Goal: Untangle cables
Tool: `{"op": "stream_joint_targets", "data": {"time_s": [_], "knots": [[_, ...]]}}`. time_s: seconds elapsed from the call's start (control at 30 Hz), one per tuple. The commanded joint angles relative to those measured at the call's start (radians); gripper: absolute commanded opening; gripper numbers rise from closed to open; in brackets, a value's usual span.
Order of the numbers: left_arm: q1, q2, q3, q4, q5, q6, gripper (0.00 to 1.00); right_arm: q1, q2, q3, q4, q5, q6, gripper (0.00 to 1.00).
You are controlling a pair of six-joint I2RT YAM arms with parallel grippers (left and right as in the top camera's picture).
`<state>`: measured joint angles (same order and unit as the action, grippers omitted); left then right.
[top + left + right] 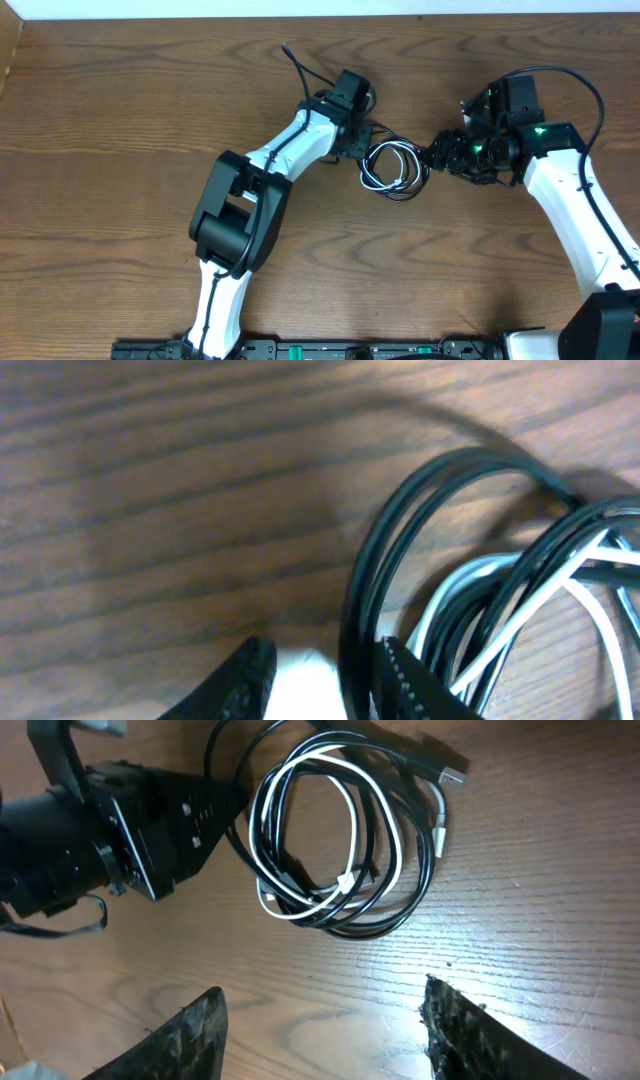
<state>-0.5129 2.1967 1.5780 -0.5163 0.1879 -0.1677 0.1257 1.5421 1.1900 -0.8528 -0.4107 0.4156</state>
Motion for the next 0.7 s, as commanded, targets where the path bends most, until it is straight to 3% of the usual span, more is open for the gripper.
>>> {"op": "stream_joint_targets", "data": {"time_s": [0.0, 0.07, 0.1, 0.13, 0.17, 0.37, 0.67], "knots": [[-0.022, 0.046, -0.018, -0.026, -0.017, 0.014, 0.31, -0.003, -0.006, 0.004, -0.004, 0.016, -0.013, 0.6], [-0.028, 0.046, -0.018, -0.024, -0.018, 0.014, 0.25, -0.003, -0.006, 0.004, -0.004, 0.016, -0.013, 0.61], [-0.03, 0.046, -0.018, -0.021, -0.018, 0.014, 0.2, -0.002, -0.006, 0.004, -0.004, 0.016, -0.013, 0.61], [-0.03, 0.046, -0.018, -0.021, -0.017, 0.014, 0.09, -0.002, -0.006, 0.004, -0.004, 0.016, -0.013, 0.61], [-0.03, 0.045, -0.018, -0.024, -0.018, 0.014, 0.08, -0.002, -0.006, 0.004, -0.004, 0.015, -0.013, 0.61], [-0.023, -0.073, 0.023, -0.158, 0.024, 0.014, 0.08, 0.0, -0.006, 0.004, 0.012, -0.016, -0.013, 0.61], [-0.023, -0.427, 0.025, -0.193, 0.271, 0.007, 0.08, 0.035, -0.006, 0.004, 0.11, -0.071, -0.001, 0.61]]}}
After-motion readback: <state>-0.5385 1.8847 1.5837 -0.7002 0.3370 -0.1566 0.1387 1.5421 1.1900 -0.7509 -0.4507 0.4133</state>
